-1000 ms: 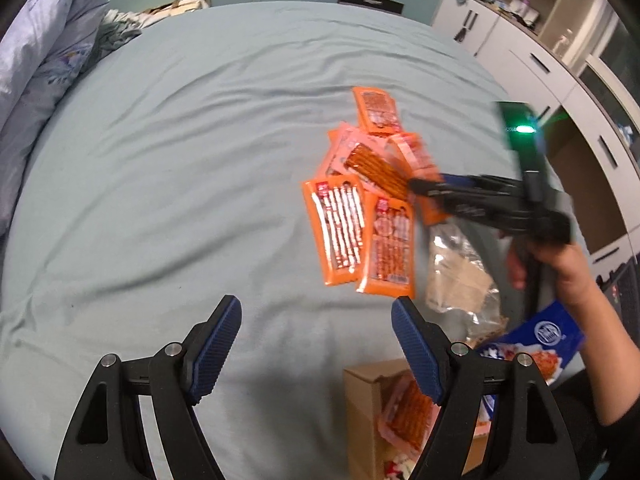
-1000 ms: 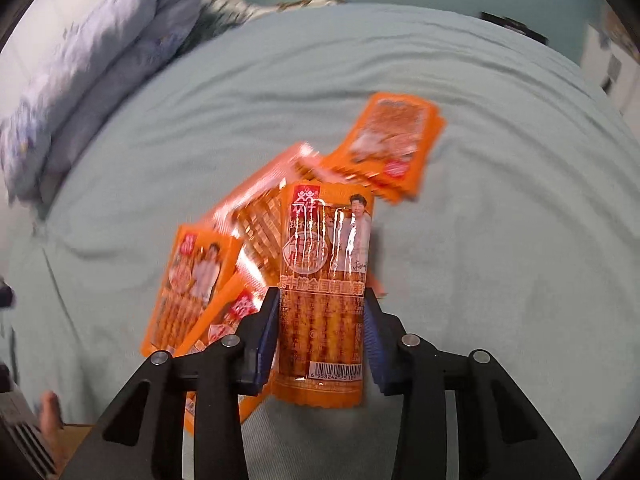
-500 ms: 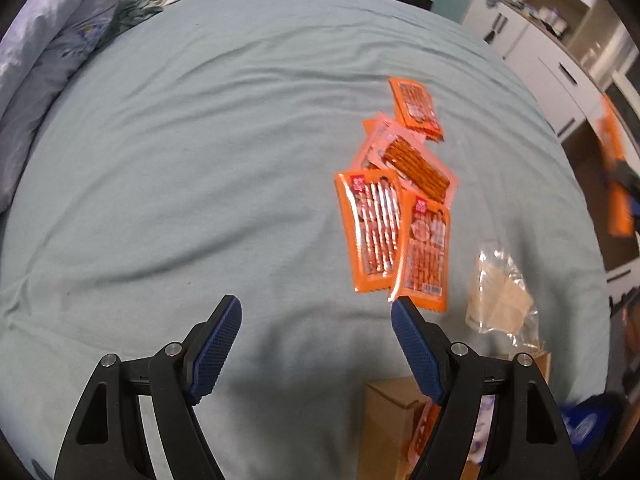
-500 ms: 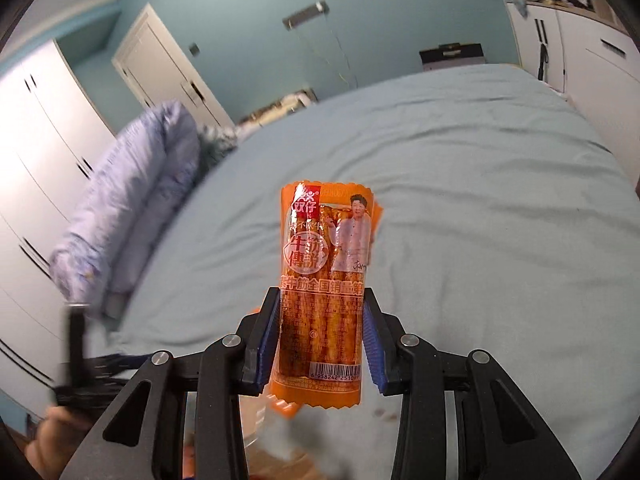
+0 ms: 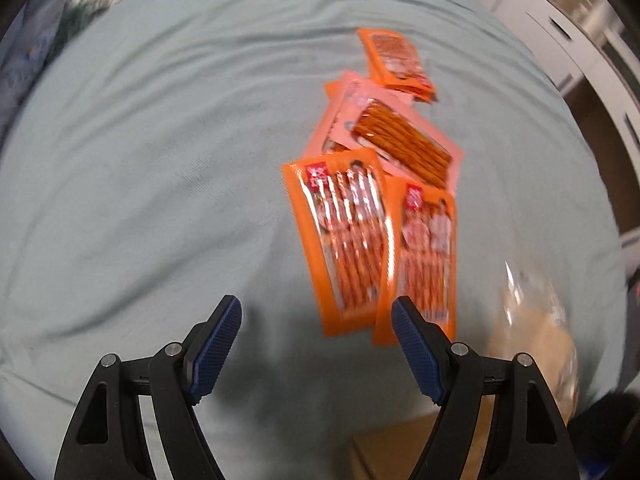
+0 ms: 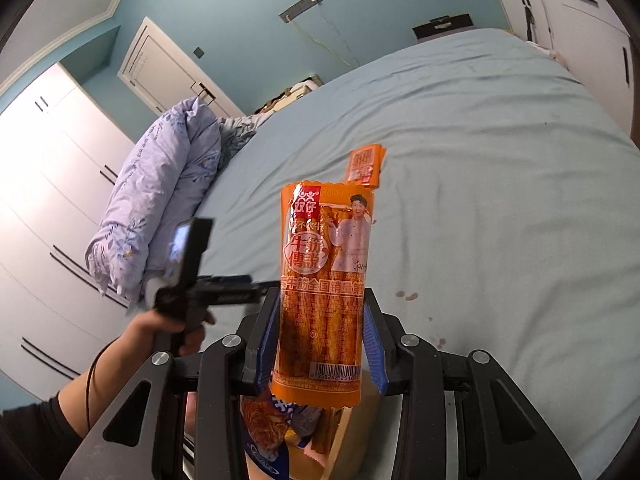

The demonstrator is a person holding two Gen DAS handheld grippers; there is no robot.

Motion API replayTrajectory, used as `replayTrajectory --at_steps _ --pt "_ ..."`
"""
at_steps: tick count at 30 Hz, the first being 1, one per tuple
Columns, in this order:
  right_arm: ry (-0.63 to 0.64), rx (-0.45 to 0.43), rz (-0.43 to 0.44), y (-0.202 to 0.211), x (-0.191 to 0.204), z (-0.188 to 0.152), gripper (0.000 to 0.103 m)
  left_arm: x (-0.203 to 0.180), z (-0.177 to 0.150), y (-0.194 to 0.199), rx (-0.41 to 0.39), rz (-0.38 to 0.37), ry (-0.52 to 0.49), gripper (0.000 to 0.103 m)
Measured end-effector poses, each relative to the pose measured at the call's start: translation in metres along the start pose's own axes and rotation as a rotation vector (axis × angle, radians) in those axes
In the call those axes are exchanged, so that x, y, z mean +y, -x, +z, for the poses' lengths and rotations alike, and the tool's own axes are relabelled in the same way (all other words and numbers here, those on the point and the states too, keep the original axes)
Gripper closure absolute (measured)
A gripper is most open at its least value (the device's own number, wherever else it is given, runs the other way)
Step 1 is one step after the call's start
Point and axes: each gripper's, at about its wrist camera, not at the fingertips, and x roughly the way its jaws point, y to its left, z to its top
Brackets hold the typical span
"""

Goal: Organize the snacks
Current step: 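Grasp another orange packet with the left gripper while the right gripper holds its packet, then lower both held packets into the box and open both grippers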

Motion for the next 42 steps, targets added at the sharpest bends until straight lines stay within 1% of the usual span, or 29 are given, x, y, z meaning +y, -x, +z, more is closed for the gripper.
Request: replayTrajectory --at_steps 3,4,5,6,7,9,11,13,14,15,16,18,21,24,27,29,30,32,33,34,36,38,39,40,42 --pt "0.011 0.012 0.000 -0.014 -0.002 0.005 0.067 0.004 0.015 -0.022 0.051 -0.035 0.053 0.025" --pt "0.012 0.019 0.001 -0.018 -0.003 0.007 0.067 0.004 0.019 -0.027 0.060 -0.035 0.054 0.023" --pt "0.016 0.025 -0.002 -0.022 -0.003 0.009 0.067 0.001 0.023 -0.031 0.055 -0.028 0.045 0.020" --pt "0.019 0.029 -0.009 -0.027 -0.003 0.007 0.067 -0.003 0.026 -0.033 0.036 -0.021 0.026 0.014" --pt "0.026 0.038 -0.018 -0.032 -0.004 0.007 0.067 -0.008 0.029 -0.034 0.022 -0.005 0.007 0.012" --pt "0.038 0.058 -0.036 -0.040 -0.005 0.010 0.067 -0.018 0.032 -0.039 0.007 0.033 -0.022 0.011" --pt "0.044 0.079 -0.047 -0.046 -0.004 0.012 0.067 -0.027 0.033 -0.039 -0.019 0.042 -0.056 0.022" --pt "0.056 0.090 -0.052 -0.052 -0.001 0.017 0.067 -0.035 0.036 -0.034 -0.034 0.017 -0.087 0.056" --pt "0.063 0.091 -0.054 -0.055 0.002 0.018 0.067 -0.037 0.037 -0.031 -0.034 -0.006 -0.091 0.061" --pt "0.072 0.092 -0.057 -0.057 0.004 0.020 0.067 -0.037 0.037 -0.029 -0.041 -0.011 -0.085 0.069" --pt "0.078 0.090 -0.061 -0.058 0.006 0.021 0.067 -0.036 0.037 -0.027 -0.048 -0.005 -0.078 0.082" --pt "0.091 0.086 -0.067 -0.059 0.007 0.021 0.067 -0.030 0.036 -0.021 -0.057 -0.025 -0.049 0.083" --pt "0.104 0.072 -0.086 -0.059 0.009 0.017 0.067 -0.017 0.034 -0.006 -0.078 -0.050 0.004 0.095" --pt "0.099 0.044 -0.097 -0.057 0.014 0.015 0.067 -0.004 0.029 0.017 -0.126 -0.041 0.063 0.095" --pt "0.097 0.003 -0.114 -0.048 0.016 0.011 0.067 0.010 0.016 0.054 -0.189 -0.061 0.120 0.095" --pt "0.092 -0.014 -0.116 -0.042 0.016 0.008 0.067 0.013 0.013 0.081 -0.222 -0.091 0.128 0.096" --pt "0.083 -0.023 -0.107 -0.038 0.016 0.005 0.067 0.012 0.010 0.091 -0.231 -0.113 0.117 0.096" --pt "0.069 -0.033 -0.083 -0.031 0.016 0.001 0.067 0.006 -0.004 0.118 -0.247 -0.174 0.049 0.095" --pt "0.057 -0.038 -0.065 -0.024 0.017 -0.003 0.067 0.003 -0.011 0.128 -0.266 -0.191 0.013 0.095" --pt "0.049 -0.041 -0.051 -0.019 0.018 -0.006 0.067 -0.002 -0.025 0.143 -0.294 -0.202 -0.023 0.095" --pt "0.038 -0.054 -0.037 -0.008 0.020 -0.014 0.067 -0.010 -0.042 0.153 -0.310 -0.238 -0.054 0.095" --pt "0.036 -0.071 -0.043 0.002 0.019 -0.020 0.067 -0.018 -0.068 0.155 -0.287 -0.315 -0.092 0.095" --pt "0.030 -0.082 -0.039 0.006 0.018 -0.022 0.067 -0.021 -0.079 0.154 -0.274 -0.331 -0.107 0.095" --pt "0.017 -0.092 -0.033 0.009 0.017 -0.024 0.067 -0.031 -0.092 0.149 -0.245 -0.344 -0.138 0.092" --pt "0.002 -0.107 -0.022 0.013 0.015 -0.026 0.067 -0.047 -0.107 0.138 -0.201 -0.332 -0.190 0.088"
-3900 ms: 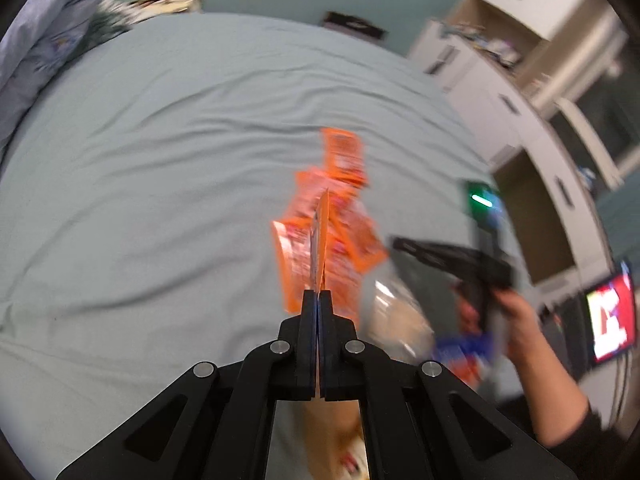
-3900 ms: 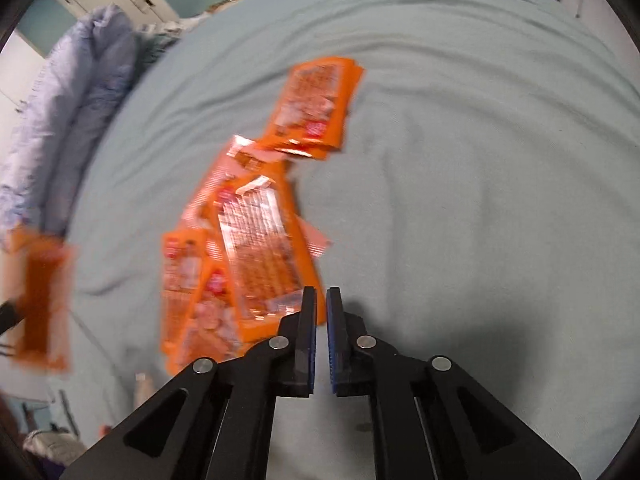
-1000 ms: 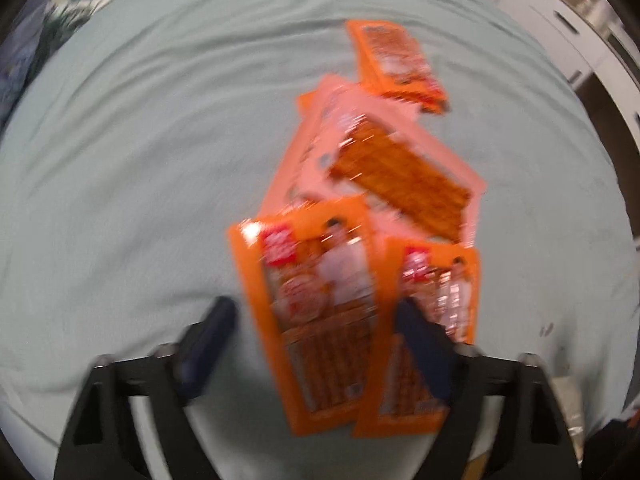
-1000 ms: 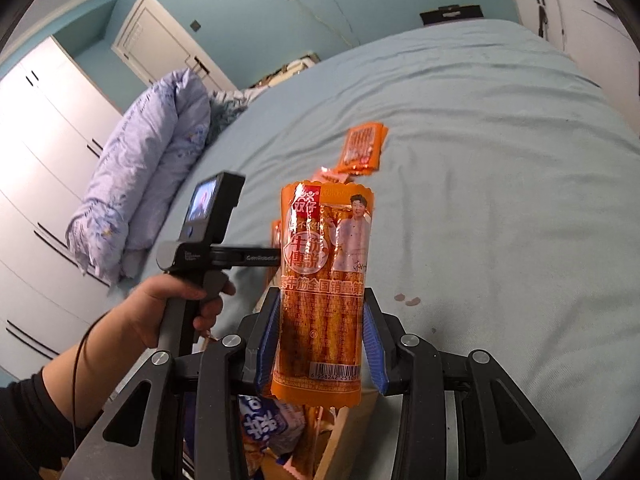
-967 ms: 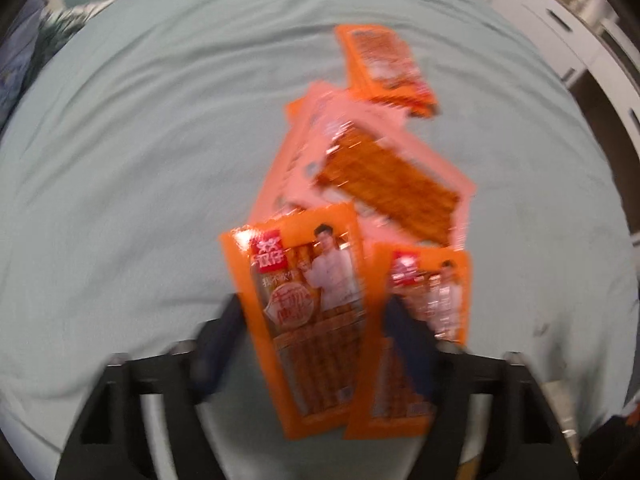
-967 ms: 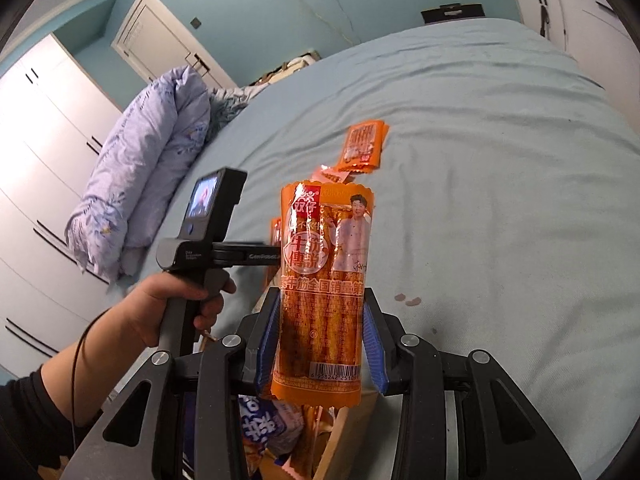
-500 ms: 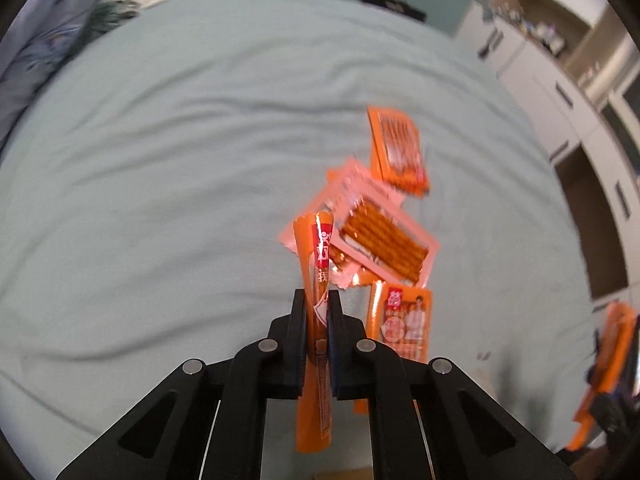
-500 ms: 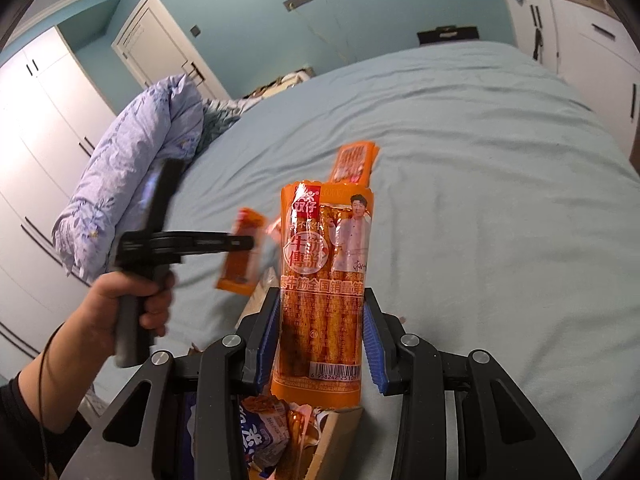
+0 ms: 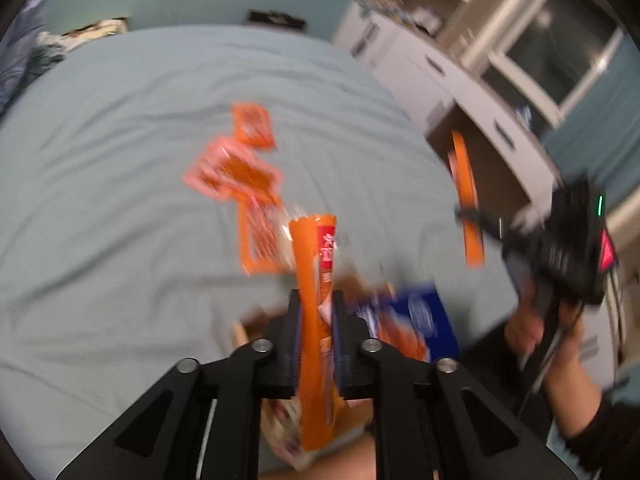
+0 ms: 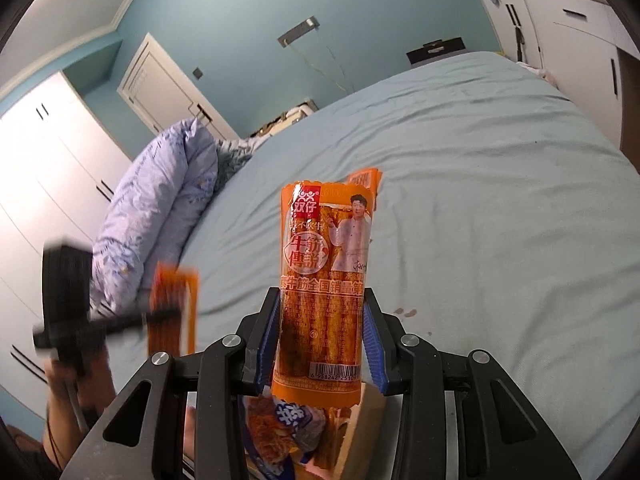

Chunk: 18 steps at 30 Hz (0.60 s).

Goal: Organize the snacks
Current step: 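Lower both held packets into the box and open both grippers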

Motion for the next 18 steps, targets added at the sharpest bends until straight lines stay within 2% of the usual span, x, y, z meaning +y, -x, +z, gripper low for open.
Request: replayTrajectory --at_steps 2,4,6,8,10,13,16,18 --pt "0.011 -0.016 -0.002 0.003 0.004 -0.004 0.067 -0.015 -0.008 -0.021 0.057 0.043 -0.063 0.084" --pt "0.044 -0.024 -0.004 0.007 0.009 -0.007 0.067 -0.021 -0.006 -0.044 0.105 0.119 -0.119 0.074" --pt "0.091 -0.041 -0.010 0.010 0.016 -0.012 0.067 -0.021 -0.007 -0.045 0.099 0.176 -0.121 0.070" --pt "0.148 -0.065 0.008 0.020 0.028 -0.017 0.067 -0.013 -0.005 -0.036 0.060 0.209 -0.087 0.058" --pt "0.182 -0.072 0.046 0.029 0.036 -0.025 0.067 0.001 -0.002 -0.025 -0.001 0.243 -0.032 0.033" --pt "0.231 -0.034 0.107 0.038 0.050 -0.044 0.067 0.017 -0.004 -0.009 -0.047 0.317 0.040 0.031" --pt "0.303 0.032 0.119 0.032 0.068 -0.065 0.066 0.030 -0.002 -0.007 -0.056 0.373 0.091 0.031" --pt "0.350 0.065 0.118 0.027 0.077 -0.077 0.065 0.035 -0.002 -0.006 -0.057 0.375 0.113 0.031"
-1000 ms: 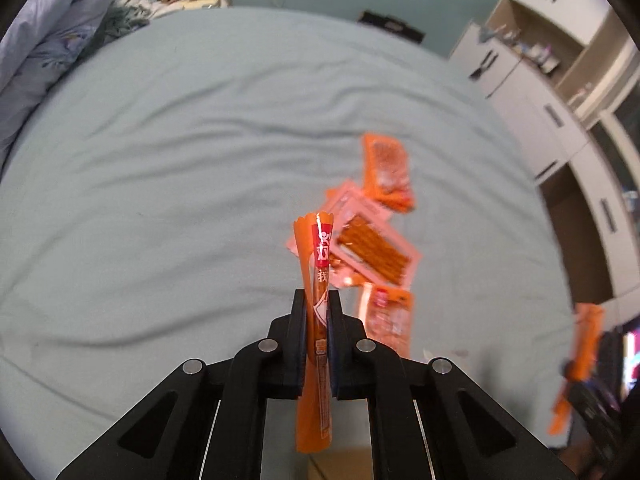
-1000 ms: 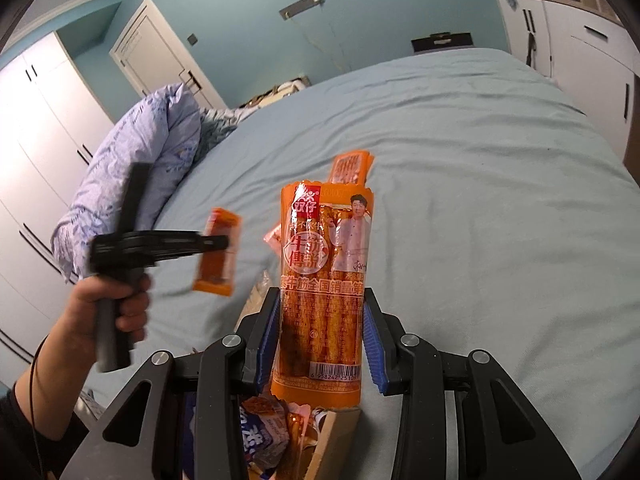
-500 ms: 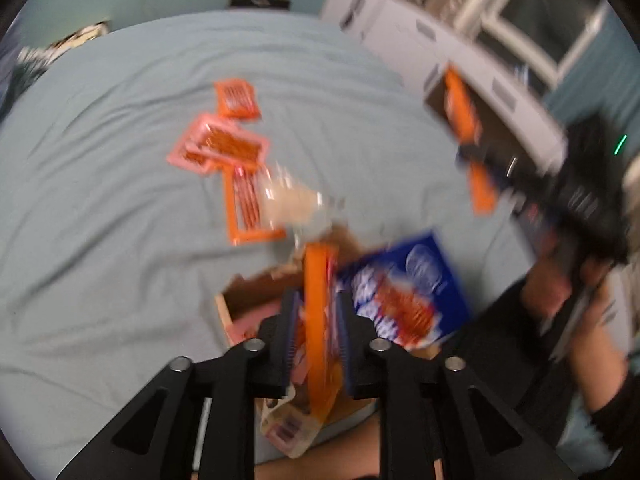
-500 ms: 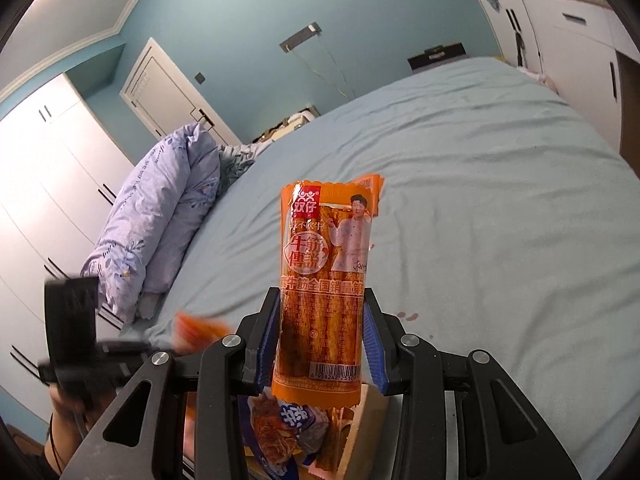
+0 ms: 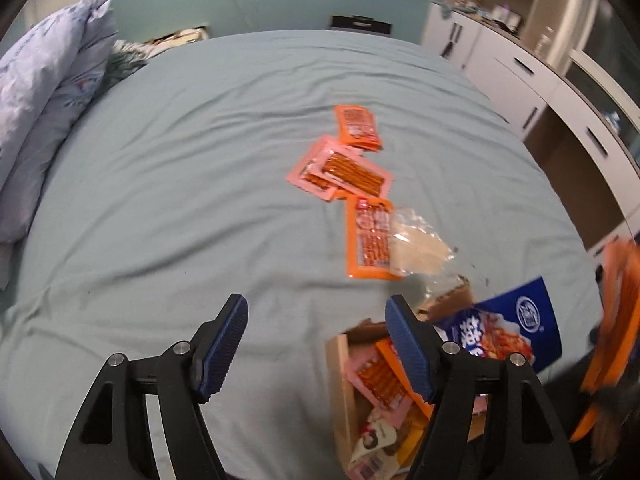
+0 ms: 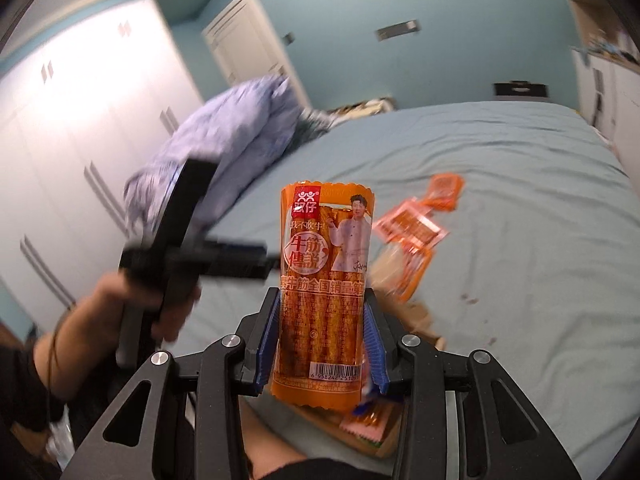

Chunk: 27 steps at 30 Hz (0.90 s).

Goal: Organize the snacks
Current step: 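Lower both held packets into the box and open both grippers, then move the left gripper to the remaining packets and grasp an orange one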

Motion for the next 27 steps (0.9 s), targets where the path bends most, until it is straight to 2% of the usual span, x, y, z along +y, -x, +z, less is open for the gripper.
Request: replayTrajectory --at_steps 4,6,7,9,12,15,18,21,24,27 --pt "0.068 0.099 -0.043 -0.031 0.015 -0.006 0.060 0.002 -0.002 -0.004 0.023 -0.005 0.011 0.031" --pt "0.047 0.139 -0.078 -0.045 0.011 -0.007 0.048 -0.002 -0.003 -0.009 0.035 0.008 -0.005 0.031" --pt "0.021 0.151 -0.085 -0.050 0.007 -0.006 0.046 -0.003 -0.004 -0.009 0.040 0.012 -0.013 0.031" --pt "-0.004 0.106 -0.078 -0.046 0.005 0.003 0.036 -0.005 -0.006 -0.011 0.053 0.011 -0.024 0.031" --pt "-0.022 -0.015 -0.075 -0.022 0.003 0.012 0.024 -0.008 -0.005 -0.012 0.064 0.012 -0.027 0.031" --pt "-0.081 -0.075 -0.133 -0.002 -0.013 0.016 0.022 -0.008 -0.006 -0.014 0.078 0.021 -0.027 0.031" --pt "-0.131 -0.065 -0.211 0.007 -0.031 0.028 0.022 -0.008 -0.006 -0.016 0.088 0.040 -0.032 0.031" --pt "-0.151 -0.009 -0.302 0.002 -0.047 0.038 0.022 -0.007 -0.003 -0.021 0.099 0.059 -0.033 0.031" --pt "-0.186 0.070 -0.374 -0.026 -0.061 0.049 0.022 -0.005 0.004 -0.026 0.091 0.086 -0.025 0.027" --pt "-0.318 0.140 -0.350 -0.045 -0.082 0.045 0.022 -0.003 0.008 -0.033 0.098 0.103 -0.017 0.026"
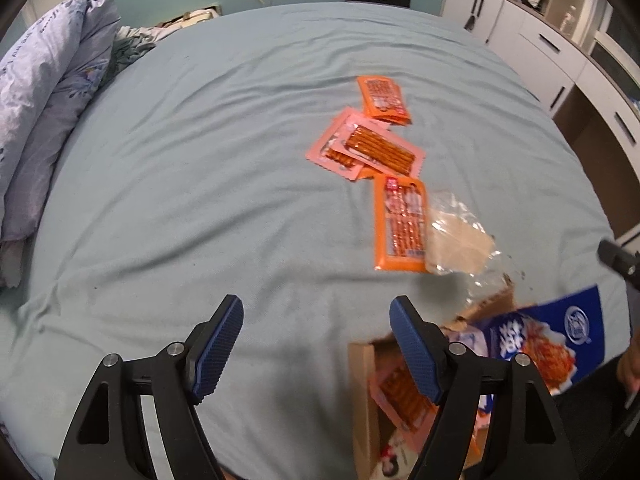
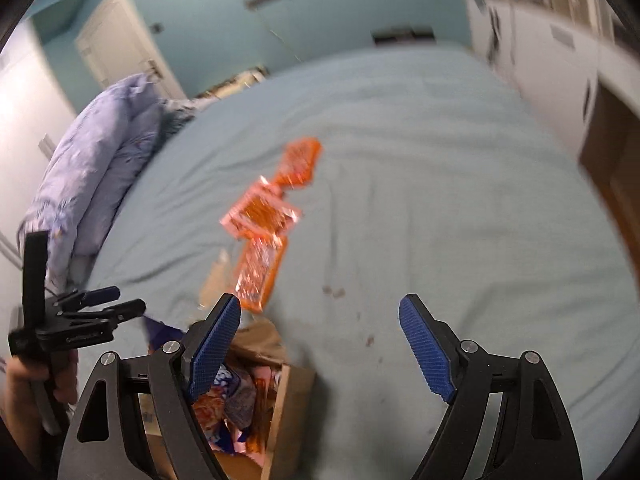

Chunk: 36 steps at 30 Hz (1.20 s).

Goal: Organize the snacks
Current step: 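Move the left gripper to the remaining packets and grasp an orange one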

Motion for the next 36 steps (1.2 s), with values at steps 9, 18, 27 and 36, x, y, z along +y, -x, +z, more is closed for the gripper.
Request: replayTrajectory --at_steps 9,18,27,36 --pt "0.021 0.123 -0.212 -0.036 0.017 0.017 0.022 0.011 0.030 -0.024 -0.087 0.129 -0.029 0.022" --pt "0.006 0.115 -0.246 -0.048 -0.003 0.017 0.022 0.041 0.057 -0.064 -0.073 0.150 0.070 0.019" --pt "-0.060 0.137 -0.148 -0.089 -0.023 0.044 0.022 0.029 0.064 -0.085 -0.024 0.098 0.024 0.019" --pt "-0.077 0.162 -0.161 -0.113 -0.033 0.049 0.022 -0.022 0.068 -0.098 0.034 -0.097 -0.183 0.020"
